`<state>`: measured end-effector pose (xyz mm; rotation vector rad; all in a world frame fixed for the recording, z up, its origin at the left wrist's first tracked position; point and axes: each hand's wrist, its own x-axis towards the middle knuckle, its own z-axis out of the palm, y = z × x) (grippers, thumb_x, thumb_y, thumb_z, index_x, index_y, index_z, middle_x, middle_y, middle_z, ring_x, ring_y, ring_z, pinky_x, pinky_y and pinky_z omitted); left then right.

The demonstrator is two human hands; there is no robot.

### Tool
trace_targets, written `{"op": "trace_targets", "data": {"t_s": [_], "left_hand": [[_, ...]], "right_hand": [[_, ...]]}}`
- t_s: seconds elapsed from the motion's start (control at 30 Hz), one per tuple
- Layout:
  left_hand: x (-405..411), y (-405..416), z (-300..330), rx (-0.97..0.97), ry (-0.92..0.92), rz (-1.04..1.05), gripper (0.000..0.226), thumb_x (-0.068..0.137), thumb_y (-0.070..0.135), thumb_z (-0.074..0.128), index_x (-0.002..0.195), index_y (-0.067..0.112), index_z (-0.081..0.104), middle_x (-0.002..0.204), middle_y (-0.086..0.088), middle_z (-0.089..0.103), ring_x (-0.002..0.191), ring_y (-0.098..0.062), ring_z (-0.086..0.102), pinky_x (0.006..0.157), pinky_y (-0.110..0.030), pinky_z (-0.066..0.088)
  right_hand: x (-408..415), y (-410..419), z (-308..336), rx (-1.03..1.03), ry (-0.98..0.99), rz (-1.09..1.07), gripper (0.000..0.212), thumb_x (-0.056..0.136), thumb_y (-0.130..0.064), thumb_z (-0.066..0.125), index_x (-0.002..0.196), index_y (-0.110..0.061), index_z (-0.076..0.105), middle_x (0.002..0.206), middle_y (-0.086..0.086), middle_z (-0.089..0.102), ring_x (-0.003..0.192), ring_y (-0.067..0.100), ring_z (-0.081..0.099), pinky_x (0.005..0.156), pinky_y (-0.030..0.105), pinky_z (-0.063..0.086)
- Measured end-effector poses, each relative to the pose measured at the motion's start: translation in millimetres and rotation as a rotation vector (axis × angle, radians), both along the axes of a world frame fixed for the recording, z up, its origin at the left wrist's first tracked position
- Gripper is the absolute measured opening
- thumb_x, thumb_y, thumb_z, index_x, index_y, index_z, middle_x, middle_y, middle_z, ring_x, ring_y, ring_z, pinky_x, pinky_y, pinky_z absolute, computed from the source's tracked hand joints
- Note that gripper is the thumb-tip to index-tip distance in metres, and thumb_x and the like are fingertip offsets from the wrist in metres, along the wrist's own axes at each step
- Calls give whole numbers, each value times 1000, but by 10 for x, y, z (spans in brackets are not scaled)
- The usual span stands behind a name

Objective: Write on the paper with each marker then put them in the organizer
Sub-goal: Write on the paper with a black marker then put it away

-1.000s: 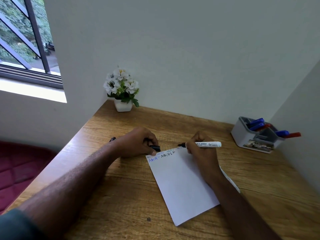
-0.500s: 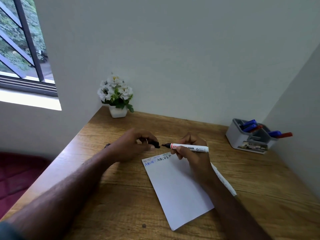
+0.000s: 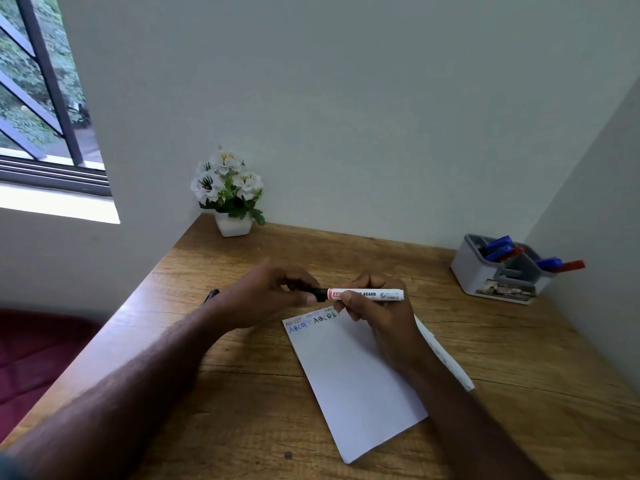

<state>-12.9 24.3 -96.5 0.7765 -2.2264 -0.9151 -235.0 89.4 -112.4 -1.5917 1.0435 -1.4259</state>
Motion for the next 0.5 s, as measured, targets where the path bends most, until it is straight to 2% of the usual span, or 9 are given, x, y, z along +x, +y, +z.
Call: {"op": "trace_targets", "data": {"t_s": [0.07,0.17,0.33,0.43,0.5], "left_hand": [[-4,7,-4,35,64,-1,13,87,13,71,98,18,76,85,2,72,80,-17,65,68,-33,51],[-2,13,-17,75,109,-6,9,87,12,71,94,16,76,78,-6,71,69,-24,62,59,-27,47],[-4,30,-45,189,199,-45,6,87,10,70,88,12,76,75,-14,67,63,-20,57,55,-33,46],[-15,39,-47,234,226,-51,5,87,8,70,85,8,75,76,-21,65,62,-21,56,54,-31,46],[-25,50,-43,263,244,-44,5,86,6,70,84,5,75,76,-20,65,61,-20,55,54,-31,46]], "right_hand": [[2,0,-4,24,-42,30,17,90,-6,70,78,4,65,76,22,70,65,16,60,66,28,45],[40,6,9,58,-94,71,19,89,-9,71,72,-17,70,75,20,70,63,21,54,60,28,43],[64,4,52,119,-186,108,22,92,-1,67,75,-14,70,75,21,68,62,22,52,60,30,42],[89,-8,58,138,-190,124,19,88,-10,71,72,-20,71,74,20,66,61,21,52,63,34,42],[104,-3,76,147,-200,135,15,83,-17,75,70,-22,71,74,19,65,61,20,52,64,33,43]]}}
